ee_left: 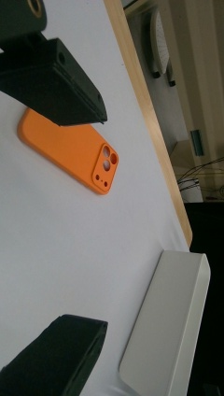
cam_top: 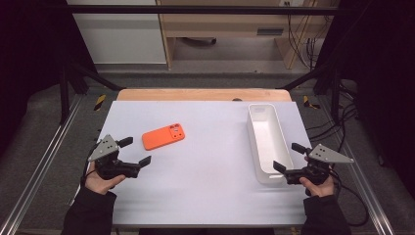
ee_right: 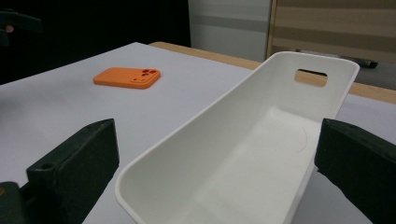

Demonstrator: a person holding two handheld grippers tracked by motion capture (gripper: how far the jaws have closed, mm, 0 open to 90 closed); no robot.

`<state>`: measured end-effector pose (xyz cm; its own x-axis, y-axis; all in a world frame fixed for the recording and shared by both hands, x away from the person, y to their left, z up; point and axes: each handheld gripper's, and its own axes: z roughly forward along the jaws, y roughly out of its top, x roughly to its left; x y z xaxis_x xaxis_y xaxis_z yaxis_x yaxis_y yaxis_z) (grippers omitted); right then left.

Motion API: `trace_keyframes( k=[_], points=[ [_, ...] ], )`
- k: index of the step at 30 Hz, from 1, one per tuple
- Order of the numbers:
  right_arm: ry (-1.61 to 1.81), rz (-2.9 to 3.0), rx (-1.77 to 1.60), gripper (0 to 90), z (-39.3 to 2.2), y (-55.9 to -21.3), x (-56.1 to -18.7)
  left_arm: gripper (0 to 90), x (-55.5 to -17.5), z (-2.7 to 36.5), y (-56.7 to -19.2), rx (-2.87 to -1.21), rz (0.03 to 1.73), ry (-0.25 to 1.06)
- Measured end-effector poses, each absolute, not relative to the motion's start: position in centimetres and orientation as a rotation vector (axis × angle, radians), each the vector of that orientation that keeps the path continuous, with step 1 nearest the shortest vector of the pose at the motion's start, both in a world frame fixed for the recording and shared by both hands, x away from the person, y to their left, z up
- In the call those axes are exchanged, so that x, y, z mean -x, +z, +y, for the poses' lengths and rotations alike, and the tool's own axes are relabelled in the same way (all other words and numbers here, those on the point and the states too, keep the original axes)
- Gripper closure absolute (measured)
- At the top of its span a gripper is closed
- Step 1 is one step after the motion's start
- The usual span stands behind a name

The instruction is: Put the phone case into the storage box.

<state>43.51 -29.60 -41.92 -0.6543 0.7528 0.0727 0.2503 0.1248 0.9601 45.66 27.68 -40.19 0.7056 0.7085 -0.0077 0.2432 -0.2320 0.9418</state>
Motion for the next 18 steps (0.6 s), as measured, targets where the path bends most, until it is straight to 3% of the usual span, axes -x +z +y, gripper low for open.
trace_keyframes(
  k=[18],
  points=[
    [1.543,1.966,-0.967,0.4,-29.7,-41.8,-43.5,1.7,-47.4,26.6,-39.3,-1.845,0.787,0.518]
  ],
)
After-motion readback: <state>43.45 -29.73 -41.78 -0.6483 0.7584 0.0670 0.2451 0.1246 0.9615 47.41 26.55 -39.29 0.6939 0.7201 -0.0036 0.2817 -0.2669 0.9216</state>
